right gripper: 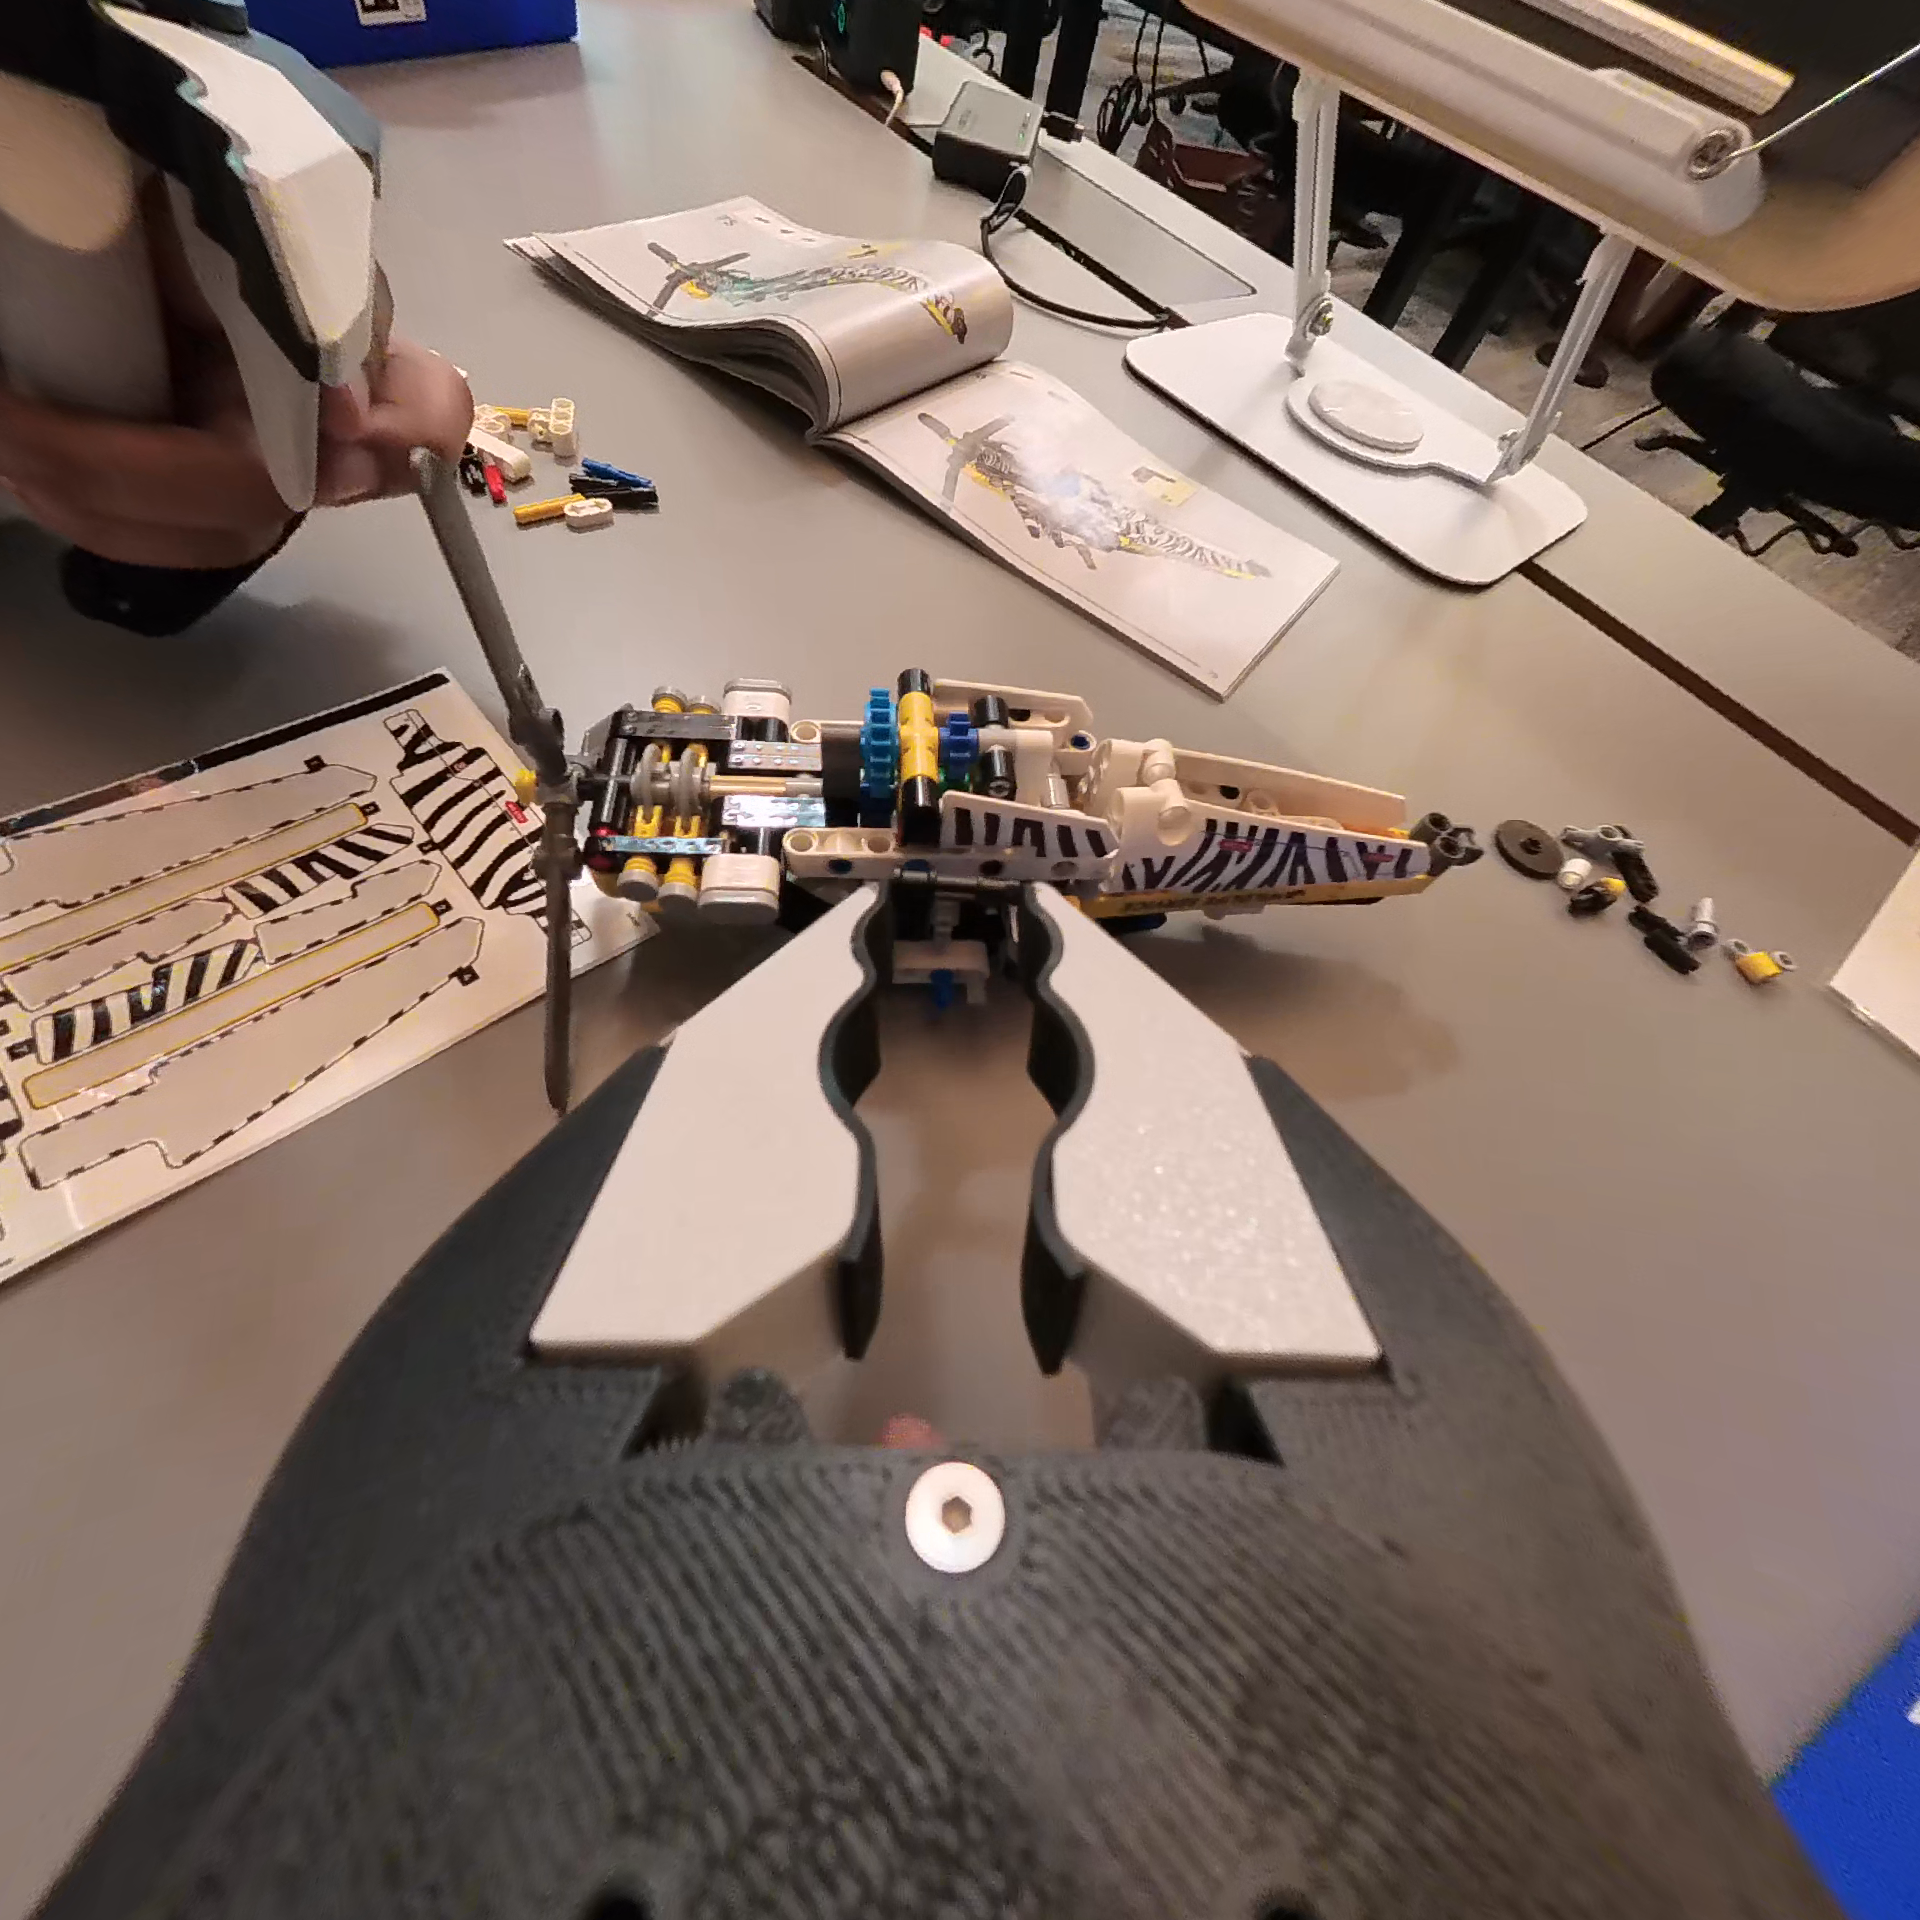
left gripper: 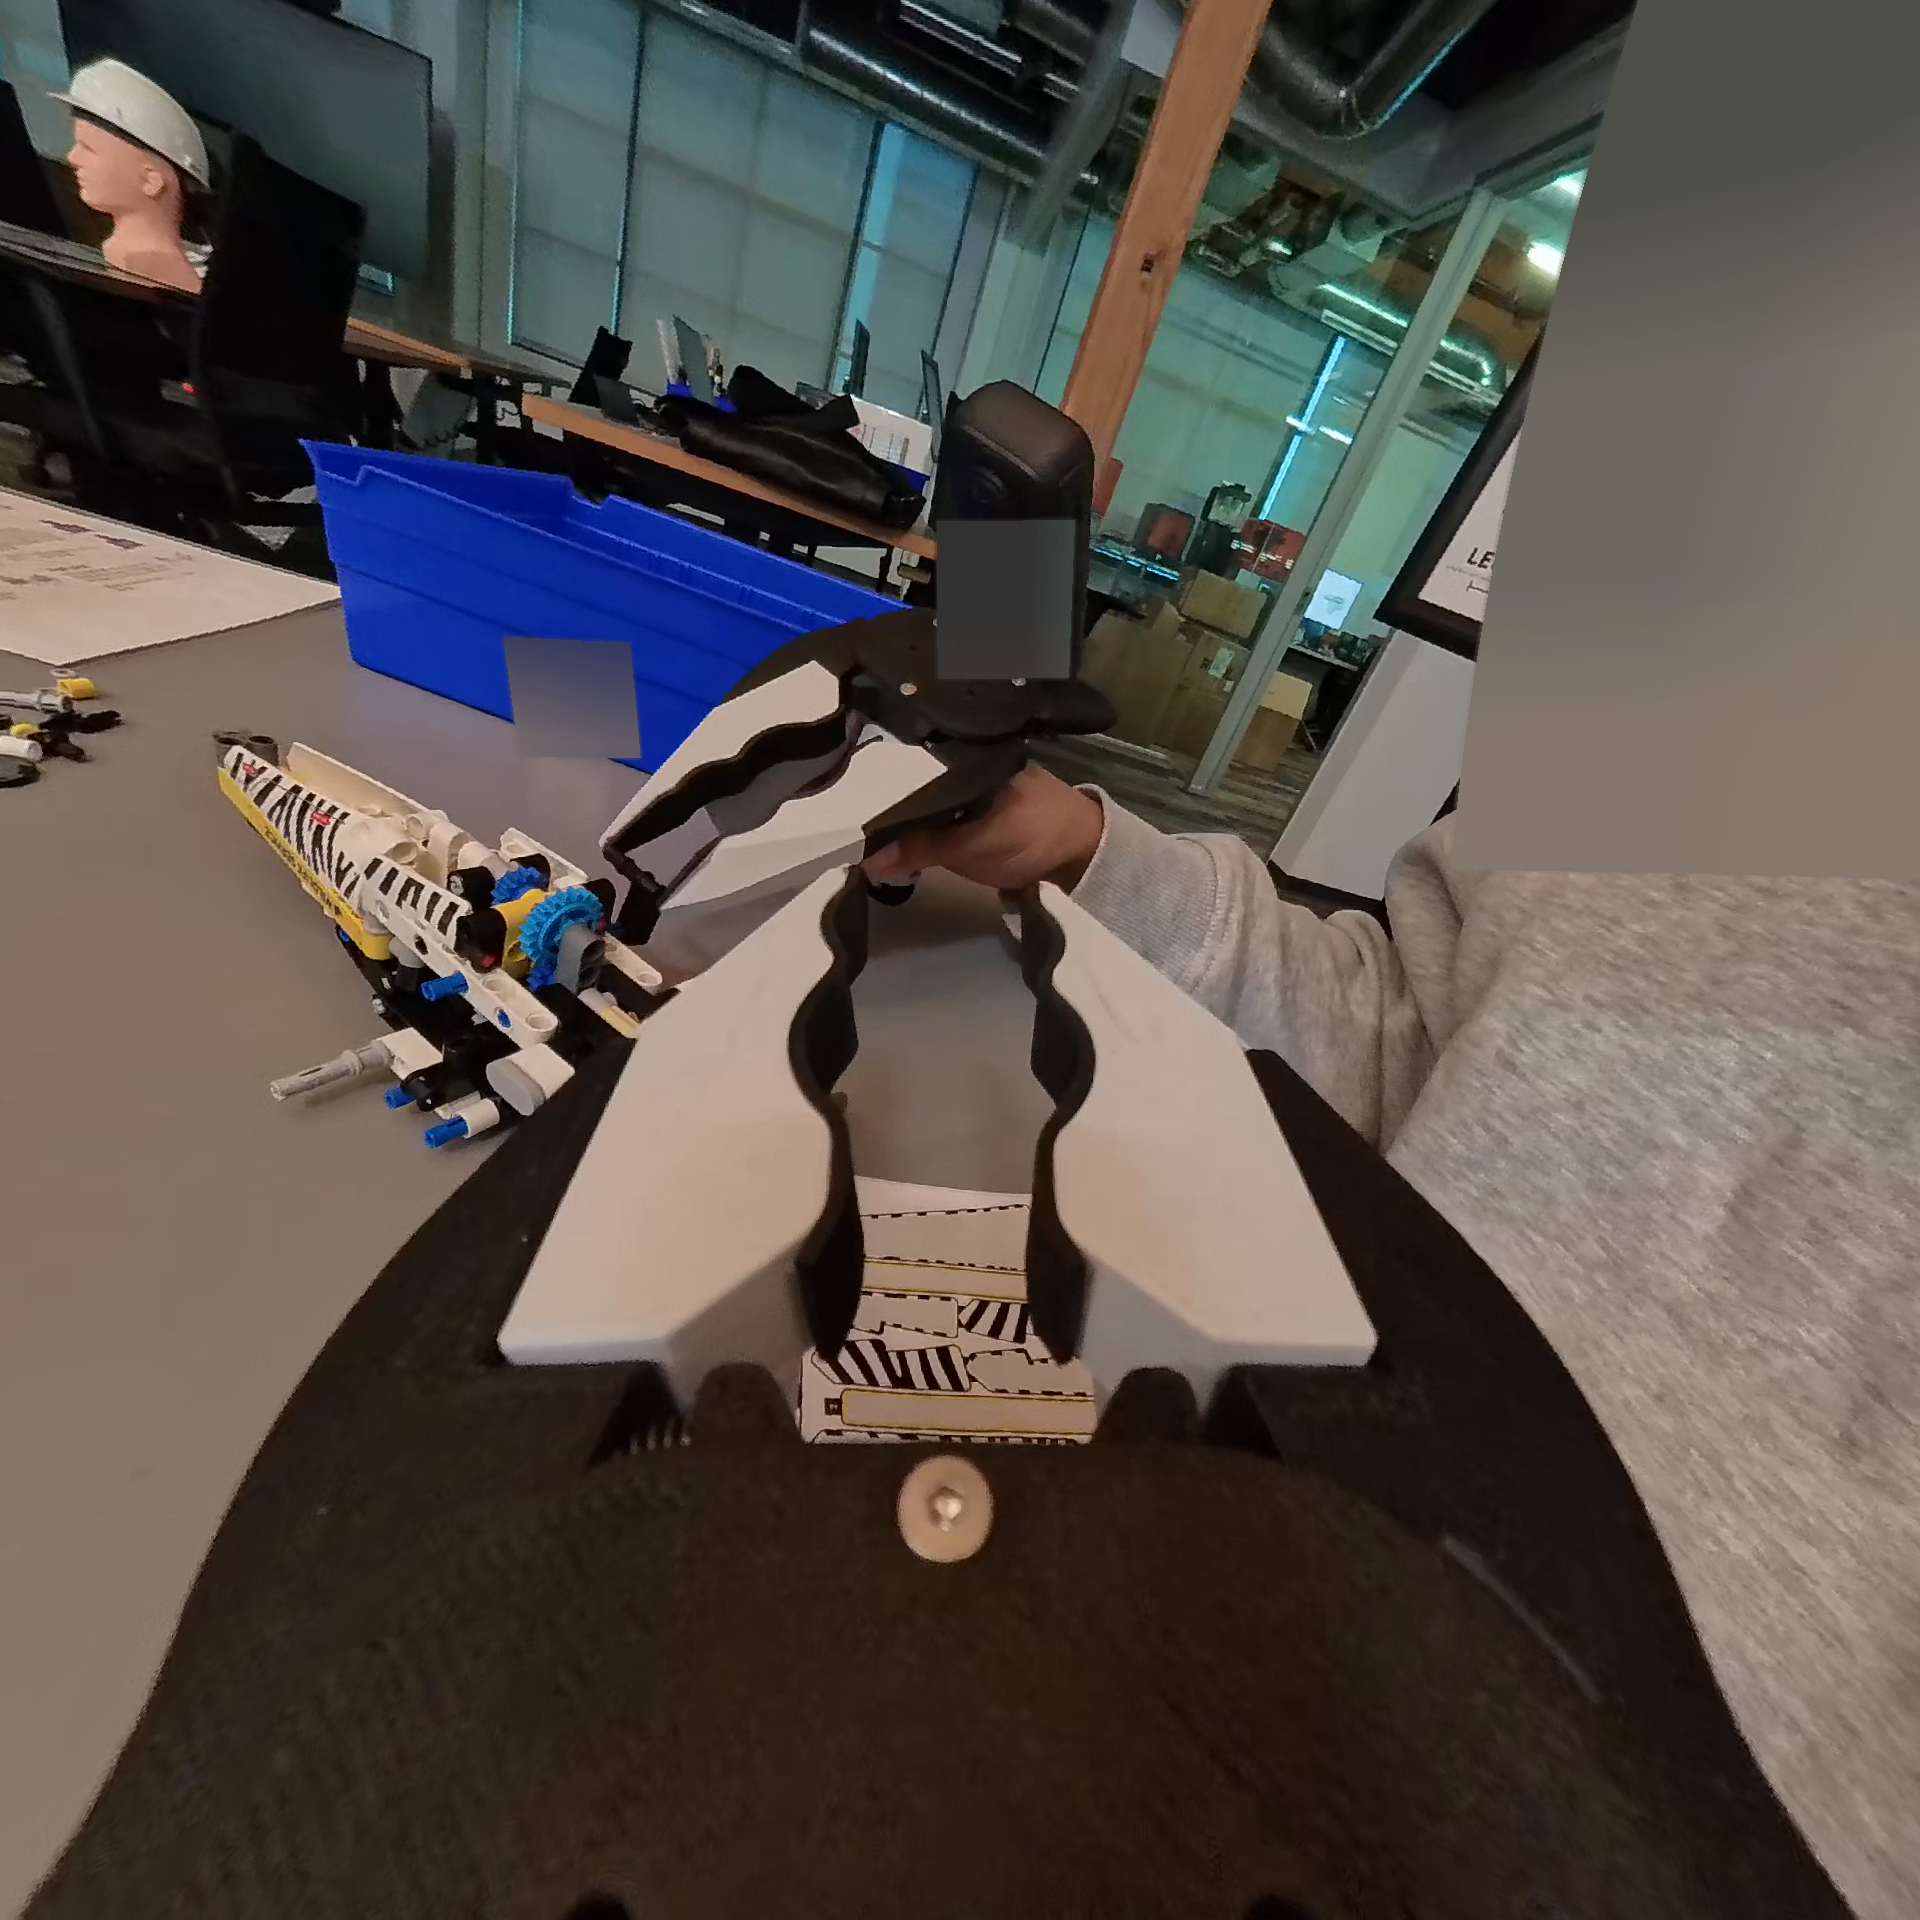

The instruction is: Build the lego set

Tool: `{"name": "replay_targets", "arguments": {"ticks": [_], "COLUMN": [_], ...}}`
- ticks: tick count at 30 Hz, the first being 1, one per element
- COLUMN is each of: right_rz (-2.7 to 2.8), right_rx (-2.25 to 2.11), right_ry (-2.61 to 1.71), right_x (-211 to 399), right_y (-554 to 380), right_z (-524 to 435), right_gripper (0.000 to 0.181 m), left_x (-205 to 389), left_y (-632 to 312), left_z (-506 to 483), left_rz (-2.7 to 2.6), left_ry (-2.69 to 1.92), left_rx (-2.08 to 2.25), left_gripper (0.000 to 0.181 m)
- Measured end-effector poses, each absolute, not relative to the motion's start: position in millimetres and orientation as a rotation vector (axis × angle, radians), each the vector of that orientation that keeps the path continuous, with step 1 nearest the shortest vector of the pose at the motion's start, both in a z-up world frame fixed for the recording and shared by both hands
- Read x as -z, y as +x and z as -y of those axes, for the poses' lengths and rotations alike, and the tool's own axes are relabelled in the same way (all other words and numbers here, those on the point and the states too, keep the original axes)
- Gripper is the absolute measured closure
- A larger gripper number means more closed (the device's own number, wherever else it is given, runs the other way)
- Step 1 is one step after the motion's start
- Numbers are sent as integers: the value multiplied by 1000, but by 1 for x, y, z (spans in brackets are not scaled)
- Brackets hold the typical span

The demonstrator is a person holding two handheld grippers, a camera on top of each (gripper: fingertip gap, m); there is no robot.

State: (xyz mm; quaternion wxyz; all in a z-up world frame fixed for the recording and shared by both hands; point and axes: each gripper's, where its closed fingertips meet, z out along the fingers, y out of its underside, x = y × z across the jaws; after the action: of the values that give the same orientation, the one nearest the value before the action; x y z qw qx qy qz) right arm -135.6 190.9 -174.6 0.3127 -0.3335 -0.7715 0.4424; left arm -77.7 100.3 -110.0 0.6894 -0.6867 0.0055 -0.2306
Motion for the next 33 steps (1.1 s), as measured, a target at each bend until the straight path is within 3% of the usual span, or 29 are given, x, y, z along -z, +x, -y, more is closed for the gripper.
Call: {"name": "replay_targets", "arguments": {"ticks": [33], "right_rz": [2009], "right_rx": [-1296], "right_ry": [-921], "right_x": [171], "right_y": [-139], "right_z": [-192], "right_gripper": [160], "left_x": [111], "left_y": [-77], "left_z": [-101], "left_rz": [-7], "left_ry": [-1545], "left_rx": [522], "left_gripper": [156]}}
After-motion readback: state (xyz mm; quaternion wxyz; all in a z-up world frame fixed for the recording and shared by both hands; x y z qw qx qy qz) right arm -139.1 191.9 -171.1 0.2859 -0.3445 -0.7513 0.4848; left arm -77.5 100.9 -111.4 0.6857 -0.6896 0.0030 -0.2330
